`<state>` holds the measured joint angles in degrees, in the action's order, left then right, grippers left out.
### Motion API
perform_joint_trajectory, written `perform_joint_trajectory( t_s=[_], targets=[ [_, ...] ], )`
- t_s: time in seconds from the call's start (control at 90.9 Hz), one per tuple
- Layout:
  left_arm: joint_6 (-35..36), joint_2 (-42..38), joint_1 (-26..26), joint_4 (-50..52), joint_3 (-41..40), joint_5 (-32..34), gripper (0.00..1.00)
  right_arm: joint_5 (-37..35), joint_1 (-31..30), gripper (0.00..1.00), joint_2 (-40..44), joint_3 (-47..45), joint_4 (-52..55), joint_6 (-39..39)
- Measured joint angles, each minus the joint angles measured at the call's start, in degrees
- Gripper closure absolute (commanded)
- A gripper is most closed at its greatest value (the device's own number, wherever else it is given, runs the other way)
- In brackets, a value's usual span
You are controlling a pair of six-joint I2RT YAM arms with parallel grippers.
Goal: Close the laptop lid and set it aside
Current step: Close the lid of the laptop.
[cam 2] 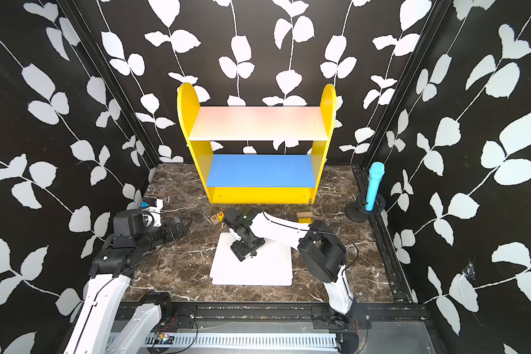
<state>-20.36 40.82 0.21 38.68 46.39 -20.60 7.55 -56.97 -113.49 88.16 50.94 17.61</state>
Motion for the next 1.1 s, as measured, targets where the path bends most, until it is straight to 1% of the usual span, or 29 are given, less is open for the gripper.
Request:
perform_joint_trajectory(
  t_s=[0.759,1.1],
  targets=[
    [-0.02,-0.02,0.0,0.0,-0.07,0.0,0.02,0.02,-0.04,0.24,-2.75,-1.68,-1.01,-0.02],
    [-0.04,-0.02,0.0,-0.02,-0.13,-0.09,0.02,-0.04,-0.07,0.23,-2.51,-1.97,-1.27,0.07]
  ],
)
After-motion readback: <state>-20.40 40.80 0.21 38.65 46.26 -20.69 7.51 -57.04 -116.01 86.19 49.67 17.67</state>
